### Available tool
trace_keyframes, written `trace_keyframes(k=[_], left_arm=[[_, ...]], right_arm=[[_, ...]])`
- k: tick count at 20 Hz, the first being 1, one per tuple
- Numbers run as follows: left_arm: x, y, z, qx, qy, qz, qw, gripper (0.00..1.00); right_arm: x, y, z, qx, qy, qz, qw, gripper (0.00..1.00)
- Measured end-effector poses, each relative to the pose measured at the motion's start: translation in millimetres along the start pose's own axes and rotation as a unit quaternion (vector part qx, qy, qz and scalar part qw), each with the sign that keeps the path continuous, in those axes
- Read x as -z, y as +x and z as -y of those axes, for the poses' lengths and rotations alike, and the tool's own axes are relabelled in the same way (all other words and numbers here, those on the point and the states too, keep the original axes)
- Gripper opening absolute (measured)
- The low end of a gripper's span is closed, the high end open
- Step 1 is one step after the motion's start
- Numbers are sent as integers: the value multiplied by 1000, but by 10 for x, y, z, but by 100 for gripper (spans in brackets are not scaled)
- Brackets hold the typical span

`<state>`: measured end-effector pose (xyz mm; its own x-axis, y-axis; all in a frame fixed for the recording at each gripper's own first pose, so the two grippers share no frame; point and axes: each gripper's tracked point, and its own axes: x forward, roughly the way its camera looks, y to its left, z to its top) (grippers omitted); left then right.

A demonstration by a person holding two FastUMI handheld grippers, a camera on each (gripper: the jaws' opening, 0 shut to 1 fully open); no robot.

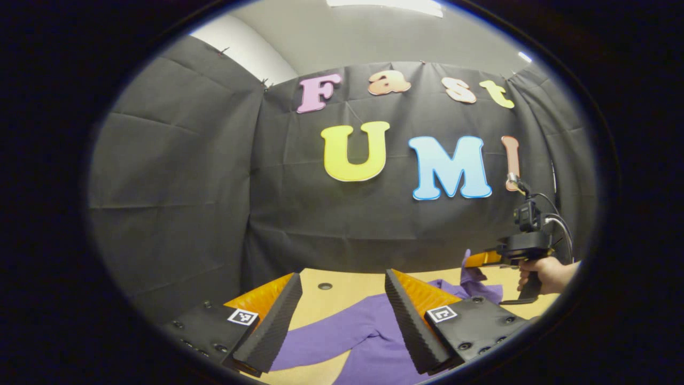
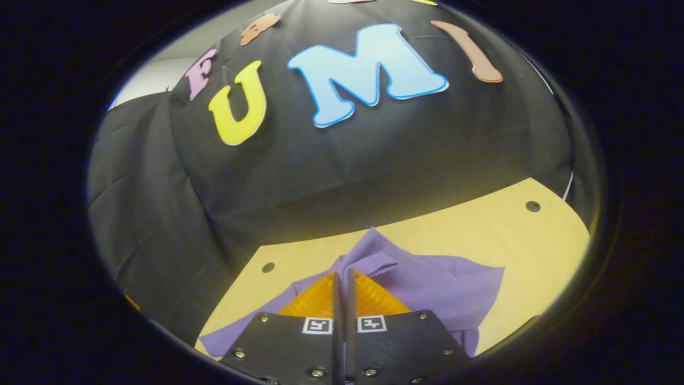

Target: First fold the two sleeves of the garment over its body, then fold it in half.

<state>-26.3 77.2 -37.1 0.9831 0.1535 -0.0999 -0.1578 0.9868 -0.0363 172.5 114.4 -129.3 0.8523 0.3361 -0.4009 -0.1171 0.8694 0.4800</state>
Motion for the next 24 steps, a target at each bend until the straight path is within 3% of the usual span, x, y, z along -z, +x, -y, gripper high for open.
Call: trace_keyframes(k=[9,18,22,24], left_arm=[[128,-100,-343,-48,-10,-14,999,99],[315,-251,-561,-81,-16,-31,996,99],[340,-242,-576,-89,-16,-35,995,99],[364,-233,-575,-93,-13,-38,995,99]], right_arm=[[725,635,-675,-20,-105,-86,991,3],[1188,943,-752,-10,-123,-139,983,3],[1281,997,-750,-11,-148,-141,979,7],[1286,980,-793,-21,-153,-137,978,17]])
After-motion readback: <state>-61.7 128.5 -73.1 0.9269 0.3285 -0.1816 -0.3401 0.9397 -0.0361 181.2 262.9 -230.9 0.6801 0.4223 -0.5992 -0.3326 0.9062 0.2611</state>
